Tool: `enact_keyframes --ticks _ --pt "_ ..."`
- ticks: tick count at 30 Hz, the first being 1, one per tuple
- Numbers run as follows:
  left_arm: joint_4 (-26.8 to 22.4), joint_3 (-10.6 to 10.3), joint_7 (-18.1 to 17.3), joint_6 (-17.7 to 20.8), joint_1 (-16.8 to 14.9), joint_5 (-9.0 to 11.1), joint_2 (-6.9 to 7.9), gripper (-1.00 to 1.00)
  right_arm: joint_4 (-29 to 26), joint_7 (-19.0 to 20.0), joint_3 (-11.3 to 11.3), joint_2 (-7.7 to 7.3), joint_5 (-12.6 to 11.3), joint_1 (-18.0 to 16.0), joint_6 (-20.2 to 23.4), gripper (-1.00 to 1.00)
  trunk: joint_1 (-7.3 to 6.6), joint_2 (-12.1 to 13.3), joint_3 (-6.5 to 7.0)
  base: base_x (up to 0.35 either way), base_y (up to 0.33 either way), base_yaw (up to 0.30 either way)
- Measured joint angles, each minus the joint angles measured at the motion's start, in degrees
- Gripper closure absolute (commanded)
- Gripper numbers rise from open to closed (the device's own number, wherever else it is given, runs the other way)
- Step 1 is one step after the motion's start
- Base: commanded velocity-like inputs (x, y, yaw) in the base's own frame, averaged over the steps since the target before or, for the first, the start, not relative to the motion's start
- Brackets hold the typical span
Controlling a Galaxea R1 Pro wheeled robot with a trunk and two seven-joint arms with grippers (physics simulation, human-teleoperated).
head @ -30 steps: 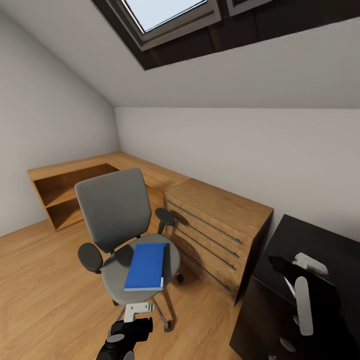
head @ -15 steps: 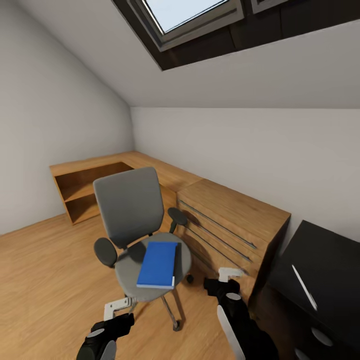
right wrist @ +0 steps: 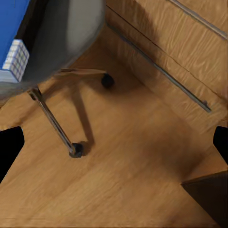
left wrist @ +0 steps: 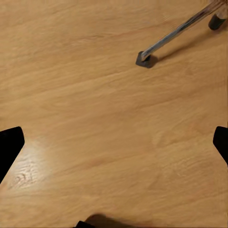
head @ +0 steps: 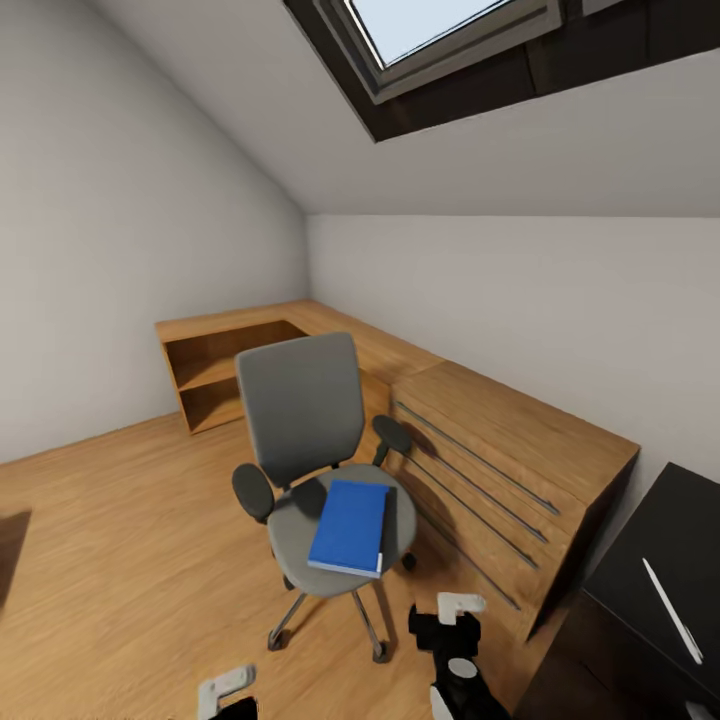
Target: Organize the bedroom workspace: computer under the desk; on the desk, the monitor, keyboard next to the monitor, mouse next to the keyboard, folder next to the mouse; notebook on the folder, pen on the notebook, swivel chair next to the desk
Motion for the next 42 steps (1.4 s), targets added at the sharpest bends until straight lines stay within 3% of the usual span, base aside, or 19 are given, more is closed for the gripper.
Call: enact_keyframes --ticks 2,7,9,12,15,22,28,42 --pt "5.36 -1.36 0.02 -6.62 0.00 0.09 0.02 -1.00 7.97 0.05 -0.03 0.00 0.13 0.03 -7.62 -1.00 0.00 0.00 -0.01 0.000 0.000 0.049" --pt "16.04 -3.48 0.13 -13.02 0.00 -0.35 0.09 -1.00 22.84 0.27 -0.22 -0.17 0.06 0.03 -22.26 -1.00 0.00 0.00 0.00 0.000 0.000 0.013" --pt "16.67 -3.83 -0.16 -13.60 -0.08 0.27 -0.56 -1.00 23.47 0.90 -0.18 -0.79 -0.14 0.00 -22.91 -1.00 0.00 -0.01 -0.01 0.000 0.000 0.000" --pt "17.61 -3.72 -0.09 -14.47 -0.08 0.34 -0.81 -1.00 24.44 1.51 0.13 -0.55 0.21 0.00 -23.69 -1.00 0.00 -0.01 -0.01 0.000 0.000 0.000" --pt "17.18 -3.49 0.02 -14.18 -0.09 -0.63 -0.91 -1.00 24.35 0.55 0.51 -0.15 1.04 0.01 -22.72 -1.00 0.00 -0.01 0.00 0.000 0.000 0.000" --pt "16.12 -3.37 0.12 -15.10 -0.08 -1.37 0.06 -1.00 26.37 0.04 0.89 -1.43 1.41 -0.03 -23.35 -1.00 0.00 -0.01 -0.01 0.000 0.000 0.013" --pt "16.08 -3.35 0.15 -16.92 -0.07 -1.36 0.18 -1.00 27.02 -0.04 0.86 -1.56 1.47 -0.05 -25.30 -1.00 0.00 -0.01 -0.01 0.000 0.000 0.205" --pt "16.35 -3.42 0.07 -17.17 -0.07 -1.44 0.20 -1.00 27.18 -0.10 0.78 -1.65 1.45 -0.07 -28.35 -1.00 0.00 -0.01 -0.33 0.000 0.000 0.240"
